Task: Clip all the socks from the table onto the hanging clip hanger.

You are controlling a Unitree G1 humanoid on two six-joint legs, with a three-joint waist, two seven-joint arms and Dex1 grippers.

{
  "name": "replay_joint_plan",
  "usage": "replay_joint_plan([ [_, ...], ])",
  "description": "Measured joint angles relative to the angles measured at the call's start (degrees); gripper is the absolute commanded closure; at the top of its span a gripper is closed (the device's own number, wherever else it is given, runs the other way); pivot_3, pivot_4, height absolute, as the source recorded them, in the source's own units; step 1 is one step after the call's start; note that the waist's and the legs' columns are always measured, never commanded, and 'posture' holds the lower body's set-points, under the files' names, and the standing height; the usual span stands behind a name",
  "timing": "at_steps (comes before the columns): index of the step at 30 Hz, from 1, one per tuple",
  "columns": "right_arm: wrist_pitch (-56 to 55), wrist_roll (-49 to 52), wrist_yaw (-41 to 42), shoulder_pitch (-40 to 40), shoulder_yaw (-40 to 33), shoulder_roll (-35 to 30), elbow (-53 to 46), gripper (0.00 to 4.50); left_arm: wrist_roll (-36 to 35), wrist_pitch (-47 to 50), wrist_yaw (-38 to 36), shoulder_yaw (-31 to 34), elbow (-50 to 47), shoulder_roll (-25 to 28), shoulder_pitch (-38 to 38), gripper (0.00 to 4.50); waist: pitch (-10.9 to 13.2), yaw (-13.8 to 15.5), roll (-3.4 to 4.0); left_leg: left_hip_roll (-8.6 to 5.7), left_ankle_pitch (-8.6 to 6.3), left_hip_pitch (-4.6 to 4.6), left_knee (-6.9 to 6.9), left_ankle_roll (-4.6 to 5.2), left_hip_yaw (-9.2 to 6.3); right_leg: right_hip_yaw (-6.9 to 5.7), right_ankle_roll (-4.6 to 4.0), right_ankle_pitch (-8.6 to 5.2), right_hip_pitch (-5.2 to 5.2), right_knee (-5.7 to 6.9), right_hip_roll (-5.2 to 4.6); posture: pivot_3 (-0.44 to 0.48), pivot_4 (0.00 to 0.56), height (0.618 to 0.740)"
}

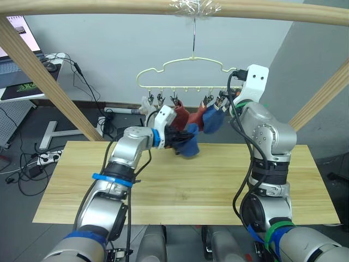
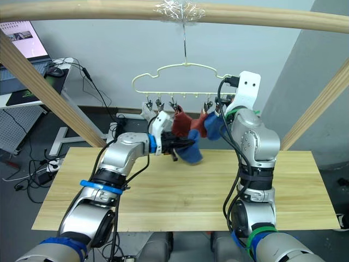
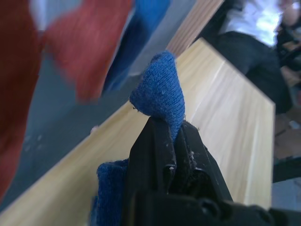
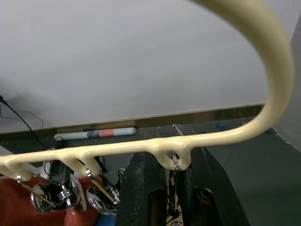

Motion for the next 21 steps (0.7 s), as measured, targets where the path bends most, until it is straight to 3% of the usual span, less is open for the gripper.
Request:
replay_joint_plan([
  [9, 1.40, 0.72, -1.24, -2.36, -1.78, 0.76, 0.01, 4.50, 0.36, -6.30, 3.05, -0.17, 11.43, -8.92, -7.45, 4.48, 0.00, -0.71, 0.00, 0.00, 0.00, -0.01, -0.04, 0.00, 0.02, 0.03, 0.01, 0.00, -0.02, -0.03, 0.01, 0.037, 0.216, 0.740],
  [21, 2.25, 1.41, -1.48, -2.59, -1.82, 1.06, -0.01, 4.50, 1.38, -15.54, 6.29, 1.78, 26.60, -12.48, -14.36, 4.48, 0.00, -1.54, 0.00, -0.01, 0.00, -0.01, -0.10, 0.00, 0.03, 0.03, 0.01, -0.01, -0.03, -0.06, 0.01, 0.029, 0.216, 0.740],
])
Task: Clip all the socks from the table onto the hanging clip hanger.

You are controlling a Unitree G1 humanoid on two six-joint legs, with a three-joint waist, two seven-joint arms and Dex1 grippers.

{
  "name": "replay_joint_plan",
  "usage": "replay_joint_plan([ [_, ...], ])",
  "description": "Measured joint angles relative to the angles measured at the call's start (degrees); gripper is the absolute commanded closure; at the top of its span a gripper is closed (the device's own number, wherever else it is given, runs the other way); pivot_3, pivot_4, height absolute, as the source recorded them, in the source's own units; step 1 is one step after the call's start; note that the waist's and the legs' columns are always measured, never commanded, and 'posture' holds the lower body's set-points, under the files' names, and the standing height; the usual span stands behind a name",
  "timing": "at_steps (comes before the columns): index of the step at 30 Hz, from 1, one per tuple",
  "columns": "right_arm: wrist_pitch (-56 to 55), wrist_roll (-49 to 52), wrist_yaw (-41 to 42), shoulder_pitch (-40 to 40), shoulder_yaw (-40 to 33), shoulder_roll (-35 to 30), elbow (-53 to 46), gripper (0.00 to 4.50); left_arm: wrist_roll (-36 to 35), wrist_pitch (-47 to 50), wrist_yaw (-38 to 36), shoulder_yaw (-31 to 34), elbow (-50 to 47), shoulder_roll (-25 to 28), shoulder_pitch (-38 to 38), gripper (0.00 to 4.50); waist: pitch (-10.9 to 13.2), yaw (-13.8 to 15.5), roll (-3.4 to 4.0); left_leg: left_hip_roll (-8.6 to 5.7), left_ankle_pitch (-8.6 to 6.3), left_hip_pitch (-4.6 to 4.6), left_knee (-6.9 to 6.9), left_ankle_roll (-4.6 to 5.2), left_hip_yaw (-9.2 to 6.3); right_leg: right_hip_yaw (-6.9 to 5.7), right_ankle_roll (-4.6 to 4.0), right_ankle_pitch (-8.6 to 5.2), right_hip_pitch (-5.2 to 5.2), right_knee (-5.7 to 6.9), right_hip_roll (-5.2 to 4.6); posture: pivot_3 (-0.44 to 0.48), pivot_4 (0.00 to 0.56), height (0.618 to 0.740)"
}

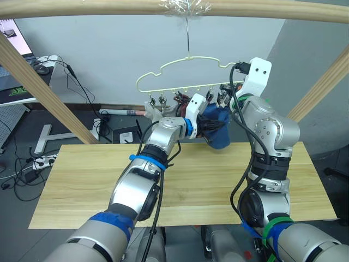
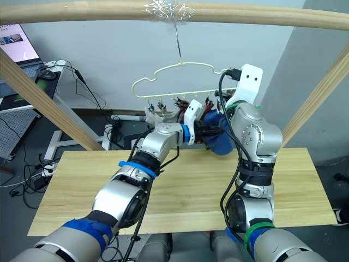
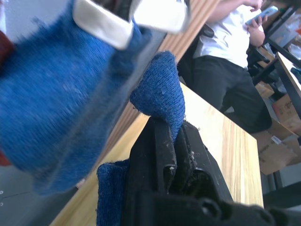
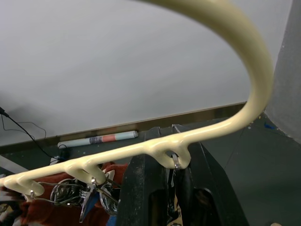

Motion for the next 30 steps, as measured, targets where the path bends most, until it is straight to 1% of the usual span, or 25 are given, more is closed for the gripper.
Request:
replay_joint_plan([
  [4, 0.29, 0.50, -0.22, 0.00, 0.01, 0.10, -0.15, 4.50, -0.15, -0.60, 0.64, 1.26, 1.83, -0.75, -1.31, 4.48, 0.00, 0.01, 0.00, 0.00, 0.00, -0.01, 0.00, 0.00, 0.00, 0.00, 0.00, 0.00, 0.00, -0.01, 0.00, 0.028, 0.215, 0.740],
  [11, 0.73, 0.70, -0.98, 0.02, 0.04, 0.20, -1.07, 4.50, -1.19, -0.37, 0.68, 3.27, 2.18, -2.27, -3.59, 4.48, 0.00, 0.00, 0.00, 0.00, 0.00, -0.02, -0.01, 0.00, 0.00, 0.00, 0.01, 0.00, -0.01, -0.02, 0.00, 0.028, 0.215, 0.740],
  [19, 0.90, 0.70, -1.07, 0.02, 0.06, 0.18, -1.32, 4.50, -1.17, -0.35, 0.69, 3.92, 2.24, -2.60, -3.67, 4.48, 0.00, -0.08, 0.00, 0.00, 0.00, -0.03, -0.02, 0.00, 0.00, 0.00, 0.01, 0.00, -0.02, -0.01, 0.00, 0.028, 0.212, 0.740],
  [21, 0.97, 0.70, -1.07, 0.03, 0.07, 0.18, -1.33, 3.82, -1.16, -0.35, 0.71, 3.93, 2.24, -2.59, -3.67, 4.50, 0.00, -0.08, 0.00, 0.00, 0.00, -0.02, -0.02, 0.00, 0.00, 0.00, 0.01, 0.00, -0.02, -0.01, 0.00, 0.028, 0.212, 0.740],
  [22, 1.06, 0.75, -1.05, 0.03, 0.11, 0.18, -1.47, 3.61, -1.14, -0.35, 0.72, 3.93, 2.24, -2.58, -3.67, 4.50, 0.00, -0.08, 0.00, 0.00, 0.00, -0.02, -0.02, 0.00, 0.00, -0.01, 0.01, 0.00, -0.02, -0.01, 0.00, 0.028, 0.212, 0.740],
  [26, 1.37, 0.90, -1.13, 0.24, 0.21, 0.14, -1.86, 2.09, -1.17, -0.36, 0.77, 4.16, 2.24, -2.48, -4.12, 4.50, 0.00, -0.07, 0.00, -0.01, 0.00, -0.02, -0.01, 0.00, 0.00, 0.00, 0.01, 0.00, -0.02, -0.01, 0.00, 0.028, 0.212, 0.740],
  [27, 1.39, 0.89, -1.16, 0.38, 0.21, 0.00, -1.87, 1.78, -1.17, -0.31, 0.77, 4.26, 2.24, -2.45, -4.12, 4.50, 0.00, -0.08, 0.01, -0.01, 0.00, -0.02, -0.01, 0.00, 0.00, 0.00, 0.01, 0.00, -0.02, 0.00, 0.00, 0.024, 0.214, 0.740],
  [29, 1.57, 0.91, -1.14, 0.62, 0.21, -0.02, -1.93, 1.78, -1.15, -0.11, 0.70, 4.30, 2.24, -2.30, -4.12, 4.50, 0.00, -0.10, 0.01, 0.00, 0.00, -0.02, -0.02, 0.00, 0.00, 0.00, 0.01, 0.00, -0.03, 0.00, 0.01, 0.024, 0.214, 0.740],
  [30, 1.83, 0.93, -1.09, 0.76, 0.33, 0.06, -2.22, 1.74, -1.15, 0.07, 0.64, 4.29, 2.24, -2.28, -4.12, 3.93, 0.00, -0.08, 0.00, 0.00, 0.00, -0.02, -0.02, 0.00, 0.00, -0.01, 0.01, 0.00, -0.03, 0.00, 0.01, 0.024, 0.214, 0.740],
])
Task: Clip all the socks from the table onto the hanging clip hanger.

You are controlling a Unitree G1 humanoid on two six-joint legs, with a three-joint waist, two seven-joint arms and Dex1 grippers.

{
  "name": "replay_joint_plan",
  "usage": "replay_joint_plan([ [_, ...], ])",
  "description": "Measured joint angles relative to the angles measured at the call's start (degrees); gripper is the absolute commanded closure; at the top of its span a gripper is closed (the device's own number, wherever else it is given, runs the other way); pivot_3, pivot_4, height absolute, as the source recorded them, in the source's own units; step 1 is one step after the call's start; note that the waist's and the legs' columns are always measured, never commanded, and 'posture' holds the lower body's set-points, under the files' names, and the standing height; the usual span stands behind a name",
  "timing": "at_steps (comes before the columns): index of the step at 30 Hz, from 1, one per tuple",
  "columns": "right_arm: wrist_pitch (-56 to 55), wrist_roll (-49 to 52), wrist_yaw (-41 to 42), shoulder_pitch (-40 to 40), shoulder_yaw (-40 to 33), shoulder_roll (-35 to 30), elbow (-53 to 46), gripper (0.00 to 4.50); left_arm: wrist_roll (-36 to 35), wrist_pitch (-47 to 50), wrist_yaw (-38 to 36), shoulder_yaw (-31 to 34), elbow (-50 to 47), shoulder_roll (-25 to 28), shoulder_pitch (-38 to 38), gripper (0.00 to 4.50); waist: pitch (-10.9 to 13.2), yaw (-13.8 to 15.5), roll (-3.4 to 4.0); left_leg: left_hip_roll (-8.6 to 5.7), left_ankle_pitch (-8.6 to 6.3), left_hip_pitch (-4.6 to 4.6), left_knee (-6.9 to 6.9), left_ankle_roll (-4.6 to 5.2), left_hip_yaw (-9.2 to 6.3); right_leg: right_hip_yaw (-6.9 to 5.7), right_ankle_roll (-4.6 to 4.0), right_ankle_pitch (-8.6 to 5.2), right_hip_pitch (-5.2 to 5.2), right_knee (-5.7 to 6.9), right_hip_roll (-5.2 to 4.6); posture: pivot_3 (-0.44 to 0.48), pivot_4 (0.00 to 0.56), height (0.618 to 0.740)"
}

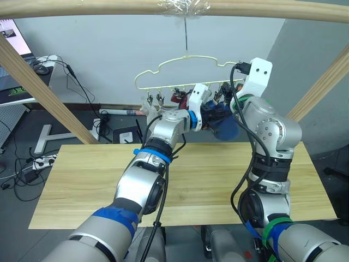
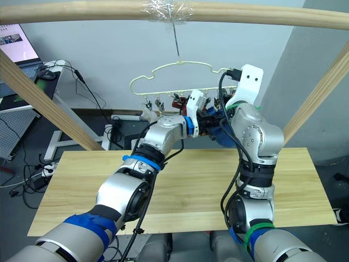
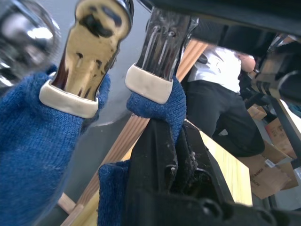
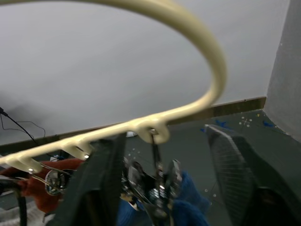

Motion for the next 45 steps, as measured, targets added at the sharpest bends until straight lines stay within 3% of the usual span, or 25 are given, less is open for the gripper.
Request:
replay_joint_plan([
  [12, 9.88, 2.41, 4.58, 6.77, 2.46, -2.72, -11.06, 1.74, 0.16, 3.35, -2.43, -1.94, -6.46, 1.27, 3.86, 0.25, 0.00, -0.01, 0.00, 0.00, 0.00, 0.00, 0.01, 0.00, -0.01, 0.00, 0.00, 0.00, 0.01, 0.03, 0.00, 0.007, 0.209, 0.740],
  [22, 16.36, 7.24, 12.31, 21.95, 2.06, -7.54, -29.52, 1.74, -7.78, 20.34, -3.43, -0.95, -37.22, 8.97, 24.51, 0.25, -0.02, -0.15, 0.02, 0.02, 0.01, 0.08, 0.05, -0.02, -0.03, 0.03, 0.03, -0.02, 0.08, 0.08, 0.00, -0.003, 0.192, 0.740],
  [30, 6.41, 8.63, 19.98, 49.14, 6.06, -14.97, -39.30, 1.74, -9.12, 24.79, 2.33, 1.64, -59.62, 18.61, 48.04, 0.25, -0.13, -0.07, 0.06, 0.03, 0.01, 0.24, 0.10, -0.02, -0.02, 0.06, 0.08, -0.05, 0.22, 0.04, -0.03, 0.035, 0.170, 0.740],
  [34, 0.59, 8.68, 21.59, 58.09, 7.74, -15.09, -40.84, 1.74, -9.29, 23.58, 4.13, 4.12, -66.39, 21.31, 56.20, 0.25, -0.51, -0.01, 0.03, 0.04, 0.04, 0.36, 0.31, -0.01, -0.04, 0.09, 0.27, -0.18, 0.45, -0.02, -0.01, 0.062, 0.167, 0.740],
  [37, -4.42, 7.38, 23.15, 66.28, 9.73, -16.70, -41.02, 1.74, -9.79, 22.56, 5.85, 7.78, -68.74, 23.10, 63.58, 0.25, -0.82, 0.08, -0.05, 0.02, 0.03, 0.53, 0.42, -0.02, -0.01, 0.10, -0.12, -0.41, 0.68, -0.08, -0.08, 0.072, 0.163, 0.740],
  [45, -13.65, 5.71, 25.10, 76.27, 11.13, -17.60, -39.77, 1.74, -10.27, 12.85, 10.79, 11.15, -70.32, 20.50, 74.37, 0.25, -1.77, 0.47, -0.35, -0.03, 0.00, 0.53, 0.77, -0.05, 0.09, 0.12, -0.25, -0.46, 0.85, -0.14, -0.34, 0.093, 0.167, 0.740],
])
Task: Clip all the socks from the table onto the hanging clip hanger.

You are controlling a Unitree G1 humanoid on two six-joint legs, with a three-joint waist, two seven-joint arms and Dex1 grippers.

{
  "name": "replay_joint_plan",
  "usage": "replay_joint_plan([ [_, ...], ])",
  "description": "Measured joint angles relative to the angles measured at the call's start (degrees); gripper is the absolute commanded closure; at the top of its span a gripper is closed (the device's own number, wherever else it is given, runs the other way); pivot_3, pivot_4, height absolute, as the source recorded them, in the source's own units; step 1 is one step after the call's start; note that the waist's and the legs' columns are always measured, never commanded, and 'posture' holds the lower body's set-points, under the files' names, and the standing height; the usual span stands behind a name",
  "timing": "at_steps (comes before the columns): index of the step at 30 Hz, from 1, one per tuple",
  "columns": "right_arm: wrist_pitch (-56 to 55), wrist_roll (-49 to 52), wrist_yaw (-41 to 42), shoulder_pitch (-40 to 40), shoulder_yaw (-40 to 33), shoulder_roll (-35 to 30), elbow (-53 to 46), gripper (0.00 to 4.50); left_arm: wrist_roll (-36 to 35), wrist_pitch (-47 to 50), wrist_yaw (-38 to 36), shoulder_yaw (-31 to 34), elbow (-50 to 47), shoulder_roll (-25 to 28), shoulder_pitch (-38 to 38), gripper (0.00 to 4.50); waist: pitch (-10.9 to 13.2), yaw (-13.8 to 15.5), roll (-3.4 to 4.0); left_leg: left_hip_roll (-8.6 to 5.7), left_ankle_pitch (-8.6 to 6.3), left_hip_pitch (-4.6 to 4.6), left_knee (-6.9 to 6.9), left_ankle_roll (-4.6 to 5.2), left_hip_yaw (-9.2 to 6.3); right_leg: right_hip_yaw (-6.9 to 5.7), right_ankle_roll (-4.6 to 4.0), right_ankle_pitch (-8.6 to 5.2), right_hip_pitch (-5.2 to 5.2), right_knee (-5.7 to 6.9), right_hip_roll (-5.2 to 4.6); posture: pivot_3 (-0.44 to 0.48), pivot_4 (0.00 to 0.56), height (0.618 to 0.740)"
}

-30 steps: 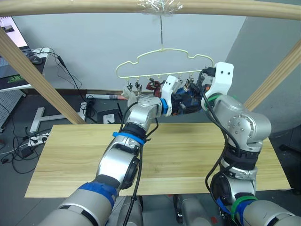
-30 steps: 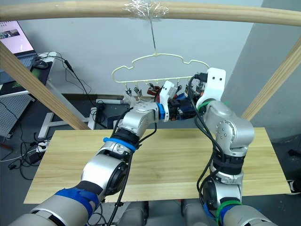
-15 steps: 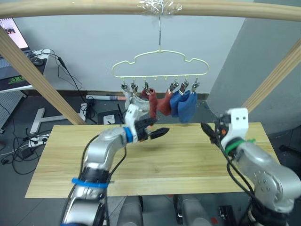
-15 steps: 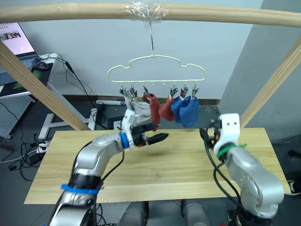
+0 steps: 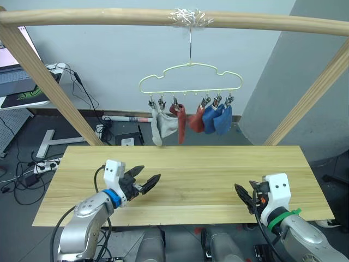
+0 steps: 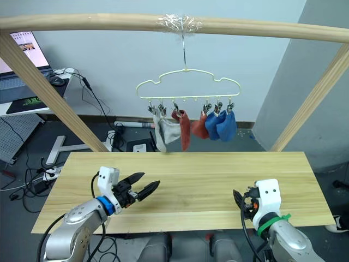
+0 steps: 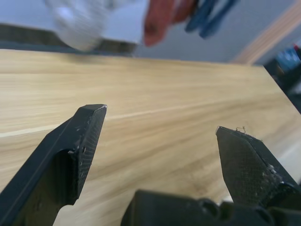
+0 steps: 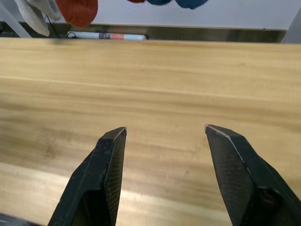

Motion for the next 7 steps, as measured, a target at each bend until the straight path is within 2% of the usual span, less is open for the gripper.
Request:
replay_joint_plan([
  [7, -0.85, 0.05, -0.09, 0.07, -0.08, 0.02, 0.14, 1.74, -1.75, -0.82, 1.95, 0.22, -0.93, 0.07, 0.87, 0.25, -0.08, 0.58, -0.04, -0.03, 0.00, -0.02, 0.00, 0.00, 0.06, -0.06, -0.01, -0.01, -0.02, -0.03, -0.12, 0.095, 0.176, 0.740],
])
